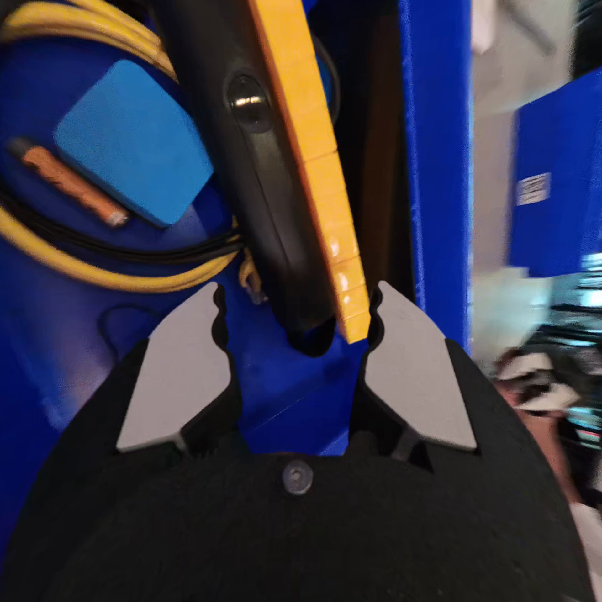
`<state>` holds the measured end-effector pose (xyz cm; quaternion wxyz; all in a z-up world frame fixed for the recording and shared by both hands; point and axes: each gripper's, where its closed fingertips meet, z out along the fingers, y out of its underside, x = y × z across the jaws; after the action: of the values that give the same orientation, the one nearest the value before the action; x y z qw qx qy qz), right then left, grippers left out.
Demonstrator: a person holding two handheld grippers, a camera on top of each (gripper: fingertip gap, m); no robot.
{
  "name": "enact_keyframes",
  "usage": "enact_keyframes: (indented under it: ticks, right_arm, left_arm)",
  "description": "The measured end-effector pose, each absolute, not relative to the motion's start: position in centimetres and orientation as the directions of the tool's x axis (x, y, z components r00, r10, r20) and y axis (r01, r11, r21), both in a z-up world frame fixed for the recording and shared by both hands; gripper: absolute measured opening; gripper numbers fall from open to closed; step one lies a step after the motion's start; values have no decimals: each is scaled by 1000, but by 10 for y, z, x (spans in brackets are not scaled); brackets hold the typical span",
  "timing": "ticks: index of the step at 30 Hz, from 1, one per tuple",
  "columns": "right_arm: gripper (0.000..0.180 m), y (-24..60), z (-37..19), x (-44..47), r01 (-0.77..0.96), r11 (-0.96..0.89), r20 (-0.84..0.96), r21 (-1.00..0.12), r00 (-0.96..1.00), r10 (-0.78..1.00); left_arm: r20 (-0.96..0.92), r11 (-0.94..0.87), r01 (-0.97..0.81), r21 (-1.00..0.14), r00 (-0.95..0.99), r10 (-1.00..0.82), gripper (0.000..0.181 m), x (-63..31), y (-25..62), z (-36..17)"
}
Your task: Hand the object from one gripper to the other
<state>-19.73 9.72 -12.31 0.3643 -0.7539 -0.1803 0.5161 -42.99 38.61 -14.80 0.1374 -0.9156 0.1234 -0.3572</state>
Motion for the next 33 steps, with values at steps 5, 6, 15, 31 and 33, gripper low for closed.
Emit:
enact_keyframes:
  ticks: [5, 6, 15, 31, 33]
  right_arm:
    - [32, 96, -127, -205, -86, -696, -674, -713, 356, 647]
    - [32, 94, -128, -207, -81, -706, -684, -703, 345, 642]
    - [33, 85, -143, -217, 1, -746, -703, -666, 334, 628]
    - [32, 72, -141, -225, 36, -768, -737, -639, 257, 625]
    - [31, 74, -138, -223, 15, -776, -751, -630, 240, 615]
  left_arm:
    - [813, -969, 12, -248, 547, -201, 58, -419, 395, -149]
    - [808, -969, 19, -246, 556, -194, 47, -421, 396, -153]
    - [685, -963, -9, -270, 701, -198, 45, -431, 392, -165]
    - [752, -922, 25, -387, 586, -300, 37, -423, 390, -128]
    - [760, -881, 68, -468, 540, -362, 34, -429, 391, -103]
